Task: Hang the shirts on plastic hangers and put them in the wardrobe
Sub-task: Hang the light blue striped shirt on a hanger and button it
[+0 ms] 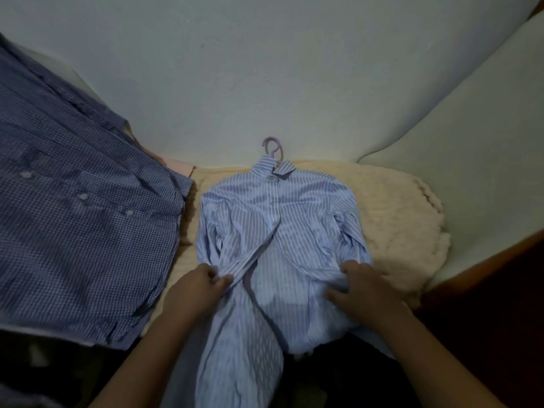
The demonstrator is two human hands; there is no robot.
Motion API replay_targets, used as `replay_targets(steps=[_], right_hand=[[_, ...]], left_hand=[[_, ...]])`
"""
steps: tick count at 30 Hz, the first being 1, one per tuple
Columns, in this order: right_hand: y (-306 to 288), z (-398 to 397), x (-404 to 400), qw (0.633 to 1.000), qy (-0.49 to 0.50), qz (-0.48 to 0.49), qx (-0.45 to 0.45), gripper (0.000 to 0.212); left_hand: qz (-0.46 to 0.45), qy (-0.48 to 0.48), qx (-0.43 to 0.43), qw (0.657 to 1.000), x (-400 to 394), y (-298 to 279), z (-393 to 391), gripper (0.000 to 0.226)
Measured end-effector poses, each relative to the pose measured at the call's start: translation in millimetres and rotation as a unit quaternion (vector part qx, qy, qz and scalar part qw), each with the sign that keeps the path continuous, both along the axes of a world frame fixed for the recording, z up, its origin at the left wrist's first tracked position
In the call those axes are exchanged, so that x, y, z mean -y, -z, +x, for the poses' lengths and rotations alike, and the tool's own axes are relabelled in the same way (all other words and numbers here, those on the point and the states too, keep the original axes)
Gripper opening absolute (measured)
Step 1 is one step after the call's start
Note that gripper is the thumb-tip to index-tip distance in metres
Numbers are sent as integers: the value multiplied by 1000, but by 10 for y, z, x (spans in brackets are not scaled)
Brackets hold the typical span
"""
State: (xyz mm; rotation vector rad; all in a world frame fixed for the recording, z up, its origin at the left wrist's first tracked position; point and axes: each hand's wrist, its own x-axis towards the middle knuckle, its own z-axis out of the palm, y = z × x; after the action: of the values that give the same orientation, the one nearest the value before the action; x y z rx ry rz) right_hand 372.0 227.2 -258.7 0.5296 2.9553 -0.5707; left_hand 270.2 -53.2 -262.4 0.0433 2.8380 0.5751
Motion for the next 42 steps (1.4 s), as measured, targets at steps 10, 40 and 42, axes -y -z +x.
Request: replay_targets(steps=[10, 40, 42], right_hand=[[-250, 127, 444, 956, 54, -276, -82, 26], [604, -969, 553, 920, 126, -368, -39, 32], [561, -1004, 592, 953, 72, -290, -44, 31]], left_hand=[[86, 25, -8, 996, -275, -490, 365, 19], [205, -32, 2, 978, -977, 470, -218, 15], [245, -45, 7, 968, -921, 534, -244, 5]])
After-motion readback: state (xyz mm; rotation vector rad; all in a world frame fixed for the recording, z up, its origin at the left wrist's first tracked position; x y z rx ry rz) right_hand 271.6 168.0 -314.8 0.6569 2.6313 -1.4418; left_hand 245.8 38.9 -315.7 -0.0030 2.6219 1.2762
